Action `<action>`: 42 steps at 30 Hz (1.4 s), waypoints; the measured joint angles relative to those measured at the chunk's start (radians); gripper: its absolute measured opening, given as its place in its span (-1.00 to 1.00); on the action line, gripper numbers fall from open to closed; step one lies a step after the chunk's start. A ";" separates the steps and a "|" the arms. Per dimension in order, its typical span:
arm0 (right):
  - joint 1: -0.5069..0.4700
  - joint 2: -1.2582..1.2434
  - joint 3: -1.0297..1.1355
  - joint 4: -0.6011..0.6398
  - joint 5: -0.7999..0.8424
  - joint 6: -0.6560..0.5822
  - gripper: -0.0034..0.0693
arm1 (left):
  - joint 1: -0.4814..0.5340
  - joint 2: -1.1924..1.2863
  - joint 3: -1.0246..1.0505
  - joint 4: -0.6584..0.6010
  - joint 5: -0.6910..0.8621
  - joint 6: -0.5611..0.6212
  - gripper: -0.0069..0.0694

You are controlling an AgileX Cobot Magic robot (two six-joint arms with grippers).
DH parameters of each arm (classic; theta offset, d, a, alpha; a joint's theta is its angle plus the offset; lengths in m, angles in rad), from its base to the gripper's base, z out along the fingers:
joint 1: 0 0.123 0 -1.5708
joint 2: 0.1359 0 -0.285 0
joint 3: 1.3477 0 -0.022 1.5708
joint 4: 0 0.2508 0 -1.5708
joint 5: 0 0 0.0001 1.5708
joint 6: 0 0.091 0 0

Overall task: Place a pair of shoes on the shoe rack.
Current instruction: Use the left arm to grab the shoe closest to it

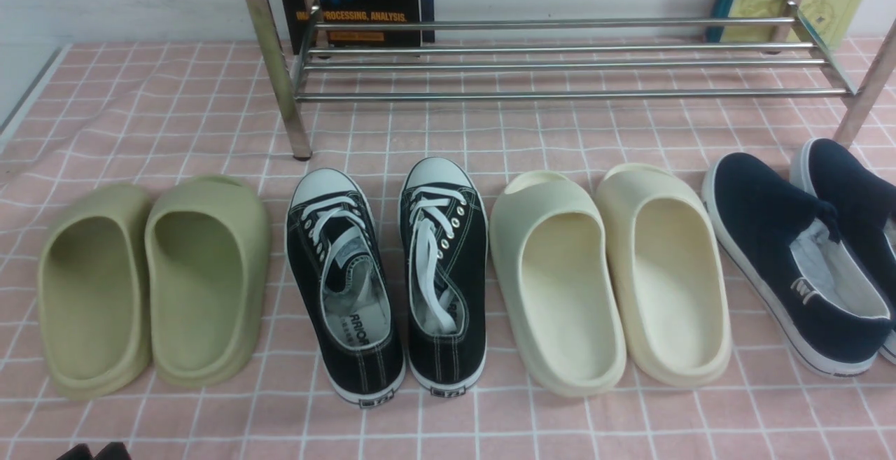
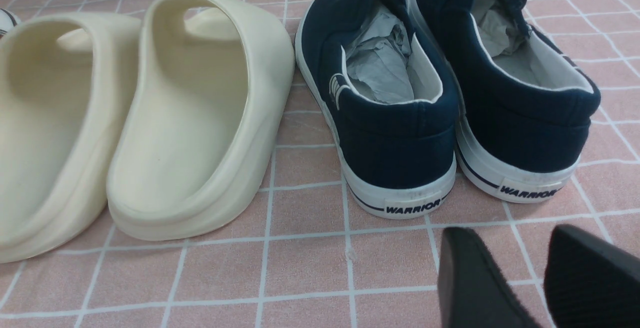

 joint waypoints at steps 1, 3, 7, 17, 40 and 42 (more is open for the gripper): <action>0.000 0.000 0.000 0.000 0.000 0.000 -0.25 | 0.000 0.000 0.000 -0.052 -0.011 -0.052 -0.19; 0.000 0.000 0.000 0.000 0.000 0.000 -0.25 | 0.000 0.000 0.000 -0.208 -0.056 -0.159 -0.19; 0.000 0.000 0.000 0.000 0.000 0.000 -0.25 | 0.000 0.000 0.000 -0.353 -0.133 -0.252 -0.19; 0.000 0.000 0.000 0.000 0.000 0.000 -0.25 | 0.000 0.000 0.000 -0.392 -0.262 -0.208 -0.19; 0.000 0.000 0.000 0.000 0.000 0.000 -0.25 | 0.000 0.683 -0.837 0.648 0.624 -0.040 -0.81; 0.000 0.000 0.000 0.000 0.000 0.000 -0.25 | -0.003 0.754 -0.899 0.742 0.744 -0.075 -0.81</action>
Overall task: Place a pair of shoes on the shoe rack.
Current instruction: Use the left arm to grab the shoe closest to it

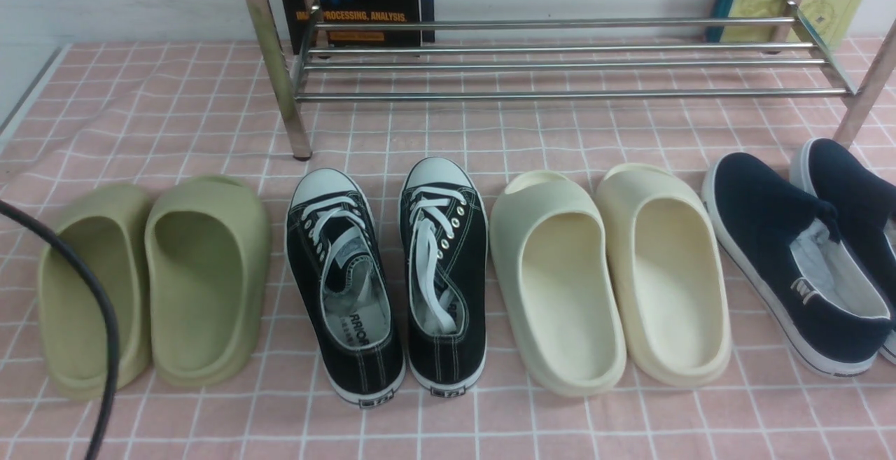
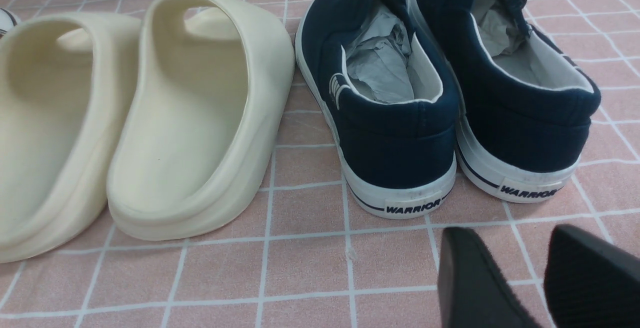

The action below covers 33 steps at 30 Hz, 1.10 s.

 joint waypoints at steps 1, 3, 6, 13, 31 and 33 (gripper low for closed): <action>0.000 0.000 0.000 0.000 0.000 0.000 -0.25 | -0.002 0.013 -0.006 0.004 0.008 -0.008 -0.81; 0.000 0.000 0.000 0.000 0.000 0.000 -0.25 | -0.029 0.081 -0.065 0.002 0.063 -0.060 -0.81; 0.000 0.000 0.000 0.000 0.000 0.000 -0.25 | -0.099 0.172 -0.129 -0.117 0.082 -0.070 -0.81; 0.000 0.000 0.000 0.000 0.000 0.000 -0.25 | -0.349 0.474 -0.158 -0.222 0.015 -0.163 -0.79; 0.000 0.000 0.000 0.000 0.000 0.000 -0.25 | -0.459 0.885 -0.239 -0.257 -0.233 -0.532 0.70; 0.000 0.000 0.000 0.000 0.000 0.000 -0.25 | -0.459 0.936 -0.239 -0.261 -0.270 -0.537 0.61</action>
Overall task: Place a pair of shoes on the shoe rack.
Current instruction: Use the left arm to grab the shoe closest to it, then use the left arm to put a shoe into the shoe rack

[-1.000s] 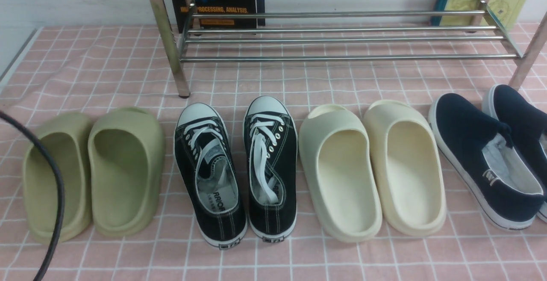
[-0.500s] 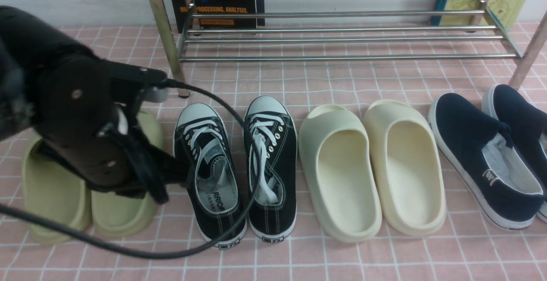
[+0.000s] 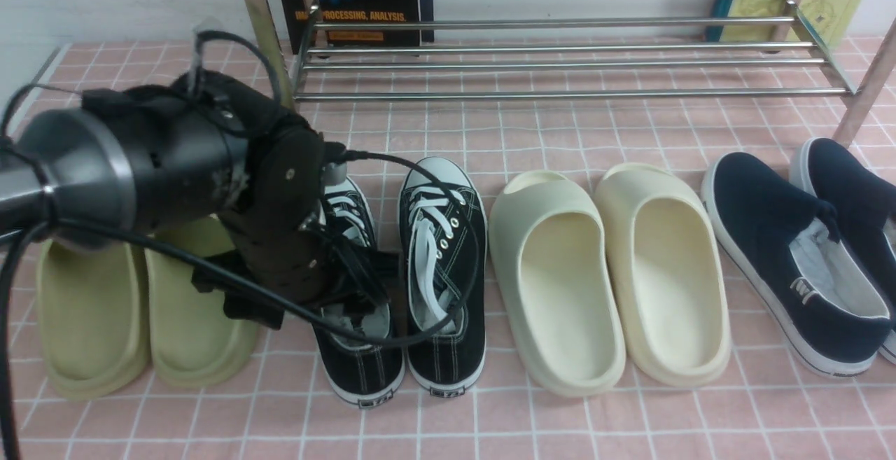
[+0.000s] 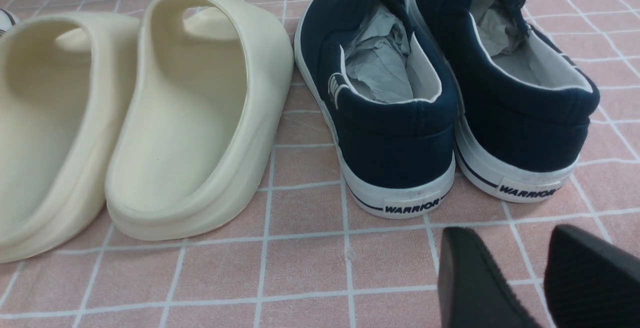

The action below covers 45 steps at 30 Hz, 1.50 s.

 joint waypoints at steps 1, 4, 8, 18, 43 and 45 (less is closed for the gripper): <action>0.000 0.000 0.000 0.000 0.000 0.000 -0.25 | 0.000 0.003 -0.001 0.000 0.000 0.000 0.61; 0.000 0.000 0.000 0.000 0.000 0.000 -0.25 | 0.000 0.048 0.000 0.004 -0.011 -0.001 0.18; 0.000 0.000 0.000 0.000 0.000 0.000 -0.25 | 0.000 0.044 0.000 0.023 -0.013 -0.002 -0.57; 0.000 0.000 0.000 0.000 0.000 0.000 -0.25 | 0.068 -0.114 -0.077 0.001 0.082 0.057 -0.78; 0.000 0.000 0.000 0.000 0.000 0.000 -0.25 | 0.232 0.306 -0.754 -0.167 0.022 0.306 -0.78; 0.000 0.000 0.000 0.000 0.000 0.000 -0.25 | 0.232 0.330 -0.773 -0.158 -0.008 0.286 -0.77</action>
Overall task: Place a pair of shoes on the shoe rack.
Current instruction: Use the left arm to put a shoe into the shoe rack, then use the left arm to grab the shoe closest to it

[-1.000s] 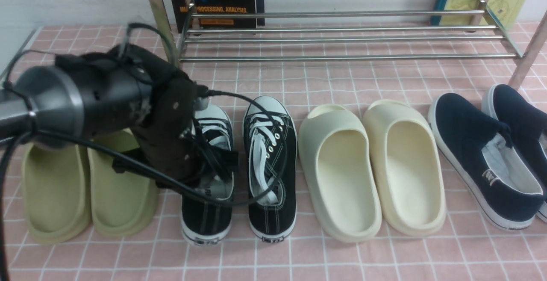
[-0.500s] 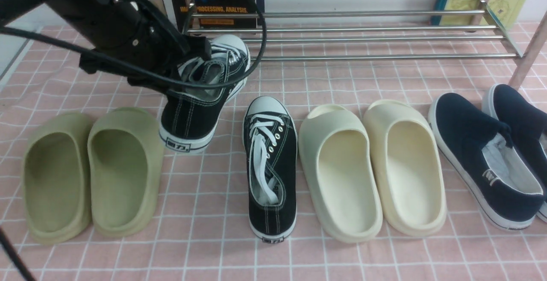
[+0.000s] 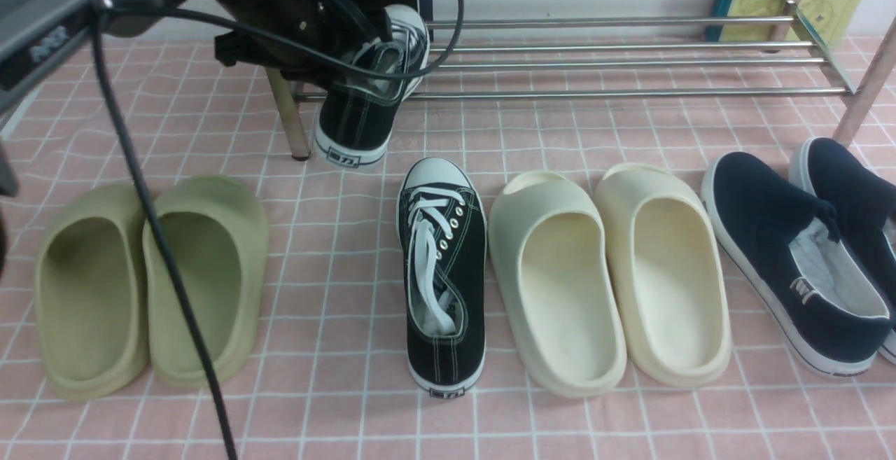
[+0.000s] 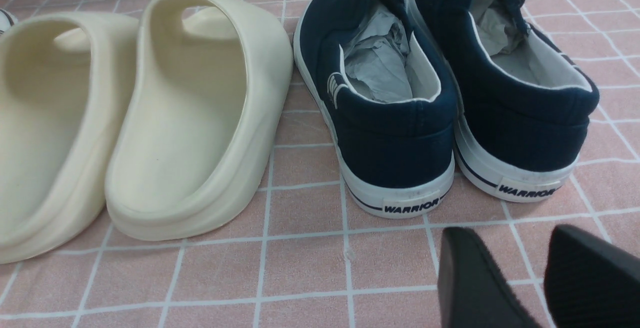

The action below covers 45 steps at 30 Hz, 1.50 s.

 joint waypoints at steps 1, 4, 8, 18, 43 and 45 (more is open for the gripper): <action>0.000 0.000 0.000 0.000 0.000 0.000 -0.25 | 0.000 0.019 -0.013 0.008 -0.016 -0.019 -0.77; 0.000 0.000 0.000 0.000 0.000 0.000 -0.25 | 0.000 0.084 -0.064 0.067 -0.078 -0.098 -0.77; 0.000 0.000 0.000 0.000 0.000 0.000 -0.25 | 0.001 0.133 -0.097 0.136 -0.132 -0.174 -0.75; 0.000 0.000 0.000 0.000 0.000 0.000 -0.25 | 0.001 0.159 -0.129 0.185 -0.170 -0.271 -0.28; 0.000 0.000 0.000 0.000 0.000 0.000 -0.25 | -0.120 -0.356 0.456 -0.022 0.200 0.145 0.41; 0.000 0.000 0.000 0.000 0.000 0.000 -0.25 | -0.206 -0.391 0.598 -0.039 0.109 0.103 0.40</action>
